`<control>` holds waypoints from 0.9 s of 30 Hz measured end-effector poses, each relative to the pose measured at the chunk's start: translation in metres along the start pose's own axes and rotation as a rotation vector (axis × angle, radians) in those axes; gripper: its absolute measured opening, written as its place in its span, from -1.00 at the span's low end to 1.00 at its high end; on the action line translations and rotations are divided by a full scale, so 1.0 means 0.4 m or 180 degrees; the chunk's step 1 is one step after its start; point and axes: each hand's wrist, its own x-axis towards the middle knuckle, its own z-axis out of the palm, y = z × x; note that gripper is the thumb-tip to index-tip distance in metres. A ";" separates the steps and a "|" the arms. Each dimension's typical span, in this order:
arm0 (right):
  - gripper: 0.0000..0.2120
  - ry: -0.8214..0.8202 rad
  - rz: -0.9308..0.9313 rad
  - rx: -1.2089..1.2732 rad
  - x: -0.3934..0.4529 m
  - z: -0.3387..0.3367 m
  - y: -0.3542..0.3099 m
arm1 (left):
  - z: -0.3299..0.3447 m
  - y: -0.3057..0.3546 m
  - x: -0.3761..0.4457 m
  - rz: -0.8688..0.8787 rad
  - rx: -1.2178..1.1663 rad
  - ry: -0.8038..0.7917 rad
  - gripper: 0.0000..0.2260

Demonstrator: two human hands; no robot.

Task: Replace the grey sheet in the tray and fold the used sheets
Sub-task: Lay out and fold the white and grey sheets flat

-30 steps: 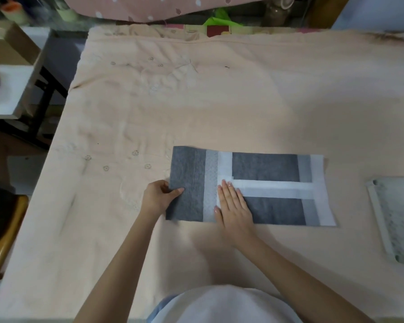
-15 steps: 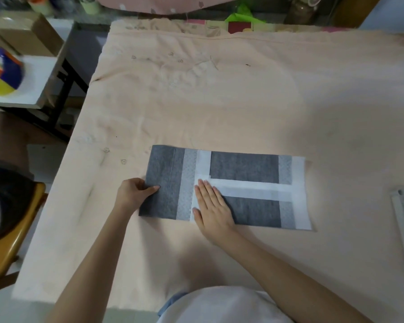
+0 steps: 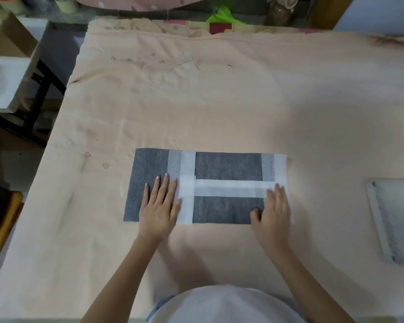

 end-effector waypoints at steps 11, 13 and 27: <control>-0.63 -0.0190 0.1890 0.1350 0.032 -0.055 0.132 | -0.018 0.059 0.016 -0.0222 -0.0210 0.0048 -0.39; -0.68 -0.0341 0.2031 0.1694 0.045 -0.051 0.145 | -0.033 0.123 0.034 -0.0043 -0.0321 0.0125 -0.41; -0.88 -0.0320 0.0753 0.2239 0.028 -0.086 0.025 | -0.094 0.564 0.287 0.0084 -0.1341 -0.0610 -0.44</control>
